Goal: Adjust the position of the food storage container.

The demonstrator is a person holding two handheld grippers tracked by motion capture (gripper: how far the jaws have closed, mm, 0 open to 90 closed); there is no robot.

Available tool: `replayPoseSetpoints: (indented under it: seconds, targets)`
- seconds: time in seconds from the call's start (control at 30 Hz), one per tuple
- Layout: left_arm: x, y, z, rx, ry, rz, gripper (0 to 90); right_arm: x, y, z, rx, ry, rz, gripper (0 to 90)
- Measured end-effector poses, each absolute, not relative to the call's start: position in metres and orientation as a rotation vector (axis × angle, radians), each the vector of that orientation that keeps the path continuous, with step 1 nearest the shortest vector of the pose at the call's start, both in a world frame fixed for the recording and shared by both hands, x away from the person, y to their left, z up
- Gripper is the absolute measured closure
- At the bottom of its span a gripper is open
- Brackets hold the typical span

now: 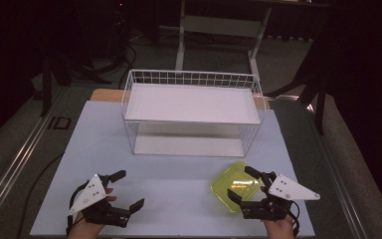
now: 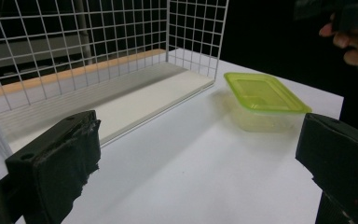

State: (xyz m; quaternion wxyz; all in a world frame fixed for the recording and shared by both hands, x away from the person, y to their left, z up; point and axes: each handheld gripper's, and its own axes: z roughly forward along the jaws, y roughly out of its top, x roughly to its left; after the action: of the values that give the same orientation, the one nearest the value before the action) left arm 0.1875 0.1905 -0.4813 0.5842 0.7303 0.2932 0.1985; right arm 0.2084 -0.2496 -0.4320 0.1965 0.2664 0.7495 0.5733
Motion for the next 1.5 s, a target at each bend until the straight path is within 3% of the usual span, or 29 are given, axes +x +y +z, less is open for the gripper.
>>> replayPoseSetpoints:
  seconds: [0.4, 0.47, 0.57, 0.6, 0.63, 0.73, 0.9, 1.0, 1.5]
  targets:
    - [0.189, 0.188, -0.482, 1.707, 0.687, 0.453, 0.6, 0.241, -0.246, -0.418, 0.824, 2.148, 1.513, 17.4]
    - [0.189, 0.188, -0.483, 1.714, 0.686, 0.452, 0.6, 0.251, -0.252, -0.419, 0.849, 2.144, 1.500, 23.0]
    - [0.189, 0.189, -0.483, 1.709, 0.685, 0.451, 0.6, 0.262, -0.259, -0.423, 0.886, 2.134, 1.470, 39.0]
    - [0.189, 0.189, -0.483, 1.709, 0.685, 0.451, 0.6, 0.262, -0.259, -0.423, 0.886, 2.134, 1.470, 39.0]
    - [0.189, 0.189, -0.482, 1.706, 0.686, 0.451, 0.6, 0.270, -0.266, -0.428, 0.915, 2.139, 1.421, 49.5]
    - [0.188, 0.189, -0.482, 1.704, 0.686, 0.448, 0.6, 0.275, -0.270, -0.432, 0.935, 2.123, 1.369, 56.1]
    - [0.188, 0.188, -0.483, 1.714, 0.682, 0.448, 0.6, 0.286, -0.287, -0.448, 0.997, 2.146, 1.278, 80.9]
    - [0.188, 0.187, -0.483, 1.718, 0.679, 0.447, 0.6, 0.287, -0.295, -0.457, 1.007, 2.163, 1.215, 89.8]
    - [0.188, 0.186, -0.483, 1.722, 0.673, 0.443, 0.6, 0.285, -0.330, -0.504, 1.169, 2.232, 1.008, 90.0]
